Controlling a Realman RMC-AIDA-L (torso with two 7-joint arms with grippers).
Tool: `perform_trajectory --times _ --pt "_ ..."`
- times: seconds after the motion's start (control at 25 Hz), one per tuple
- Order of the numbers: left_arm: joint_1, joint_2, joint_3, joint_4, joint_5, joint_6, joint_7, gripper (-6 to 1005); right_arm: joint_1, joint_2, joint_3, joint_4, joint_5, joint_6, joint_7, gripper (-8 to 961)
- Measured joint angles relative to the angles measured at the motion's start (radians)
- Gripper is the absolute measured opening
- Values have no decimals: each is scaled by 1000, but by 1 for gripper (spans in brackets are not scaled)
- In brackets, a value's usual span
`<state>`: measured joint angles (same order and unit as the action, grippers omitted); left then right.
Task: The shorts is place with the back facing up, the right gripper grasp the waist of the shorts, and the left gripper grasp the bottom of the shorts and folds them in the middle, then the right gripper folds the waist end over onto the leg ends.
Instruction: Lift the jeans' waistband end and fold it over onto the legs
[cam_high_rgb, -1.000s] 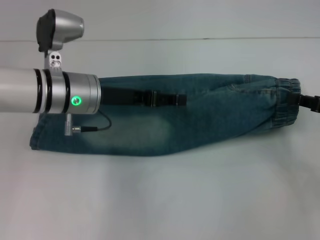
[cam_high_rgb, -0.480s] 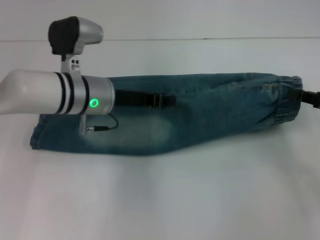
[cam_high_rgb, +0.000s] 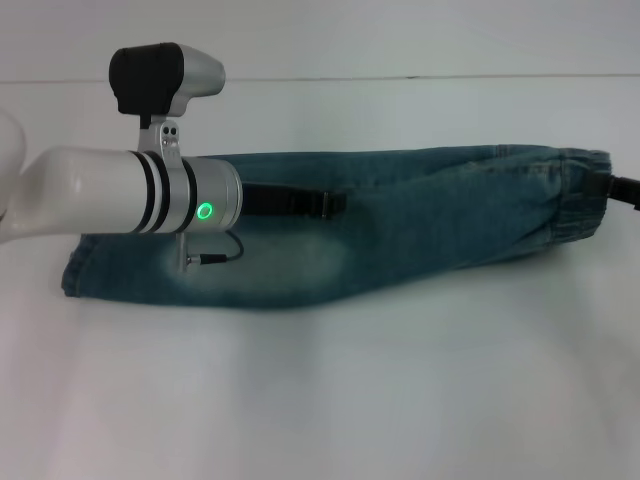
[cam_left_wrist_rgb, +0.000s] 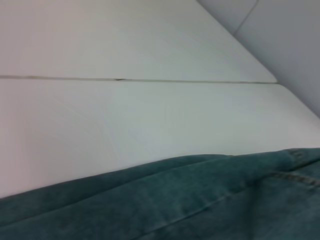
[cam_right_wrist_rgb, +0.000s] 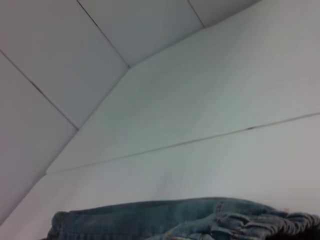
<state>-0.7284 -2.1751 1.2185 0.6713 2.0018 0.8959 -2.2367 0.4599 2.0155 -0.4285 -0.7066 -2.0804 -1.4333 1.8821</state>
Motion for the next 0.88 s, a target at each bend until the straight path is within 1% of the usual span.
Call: perform_trajectory --times 0.16,0.36,0.48,0.72,0.88 --pt "1 0 35 -23 -9 -55 -9 55 -5 3 16 -32 1 -24 4 105" --pt "-2 0 144 -40 -11 -140 -60 55 -10 5 23 -63 1 -43 15 103" --pt "-6 0 165 -50 -11 -149 -67 55 -10 6 28 -78 2 -54 21 103" --pt "-6 0 178 -53 -11 -133 -76 54 -10 6 34 -124 4 -80 45 102" --pt "-6 0 209 -55 -11 -123 -87 54 -7 6 35 -152 10 -102 62 103"
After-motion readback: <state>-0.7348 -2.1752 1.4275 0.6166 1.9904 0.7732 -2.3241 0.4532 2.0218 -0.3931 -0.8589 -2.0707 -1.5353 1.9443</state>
